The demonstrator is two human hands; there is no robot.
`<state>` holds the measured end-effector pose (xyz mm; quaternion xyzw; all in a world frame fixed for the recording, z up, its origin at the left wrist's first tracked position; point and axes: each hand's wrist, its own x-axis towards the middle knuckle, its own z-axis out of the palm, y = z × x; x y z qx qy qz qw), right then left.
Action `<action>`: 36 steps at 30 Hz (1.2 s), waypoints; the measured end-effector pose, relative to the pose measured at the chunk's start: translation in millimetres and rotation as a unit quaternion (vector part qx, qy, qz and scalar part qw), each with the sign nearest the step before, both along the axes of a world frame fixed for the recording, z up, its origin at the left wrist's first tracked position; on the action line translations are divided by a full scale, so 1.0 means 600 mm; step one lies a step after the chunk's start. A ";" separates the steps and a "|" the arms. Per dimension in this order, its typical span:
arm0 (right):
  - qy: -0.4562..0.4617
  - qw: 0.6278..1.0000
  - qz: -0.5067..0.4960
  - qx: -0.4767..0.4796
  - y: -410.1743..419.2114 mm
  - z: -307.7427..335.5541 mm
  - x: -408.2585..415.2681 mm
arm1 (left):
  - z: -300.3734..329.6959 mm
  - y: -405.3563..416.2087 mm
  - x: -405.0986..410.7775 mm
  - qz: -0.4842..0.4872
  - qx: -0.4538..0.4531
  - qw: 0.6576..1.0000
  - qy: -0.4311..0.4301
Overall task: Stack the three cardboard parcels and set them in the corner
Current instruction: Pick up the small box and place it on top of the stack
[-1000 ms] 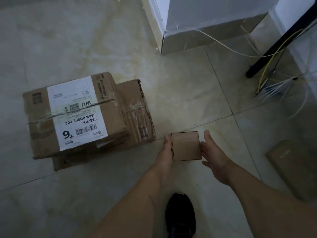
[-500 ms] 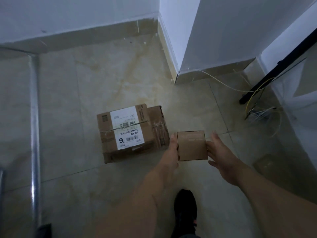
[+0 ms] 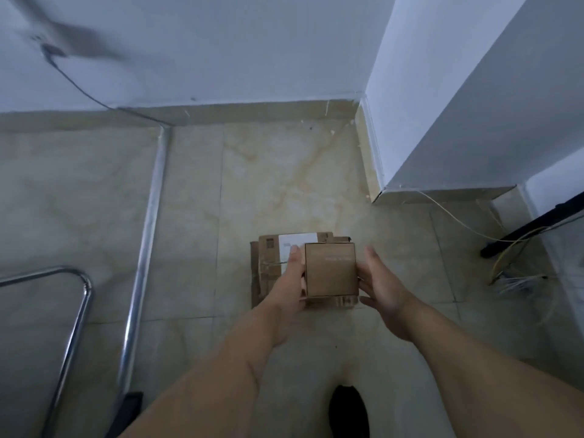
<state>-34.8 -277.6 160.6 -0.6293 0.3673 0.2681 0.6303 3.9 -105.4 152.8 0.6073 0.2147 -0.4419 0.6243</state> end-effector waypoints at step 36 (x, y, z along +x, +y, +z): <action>0.007 0.999 0.005 -0.042 0.014 -0.047 0.082 | -0.046 0.116 0.073 0.077 0.102 0.992 -0.021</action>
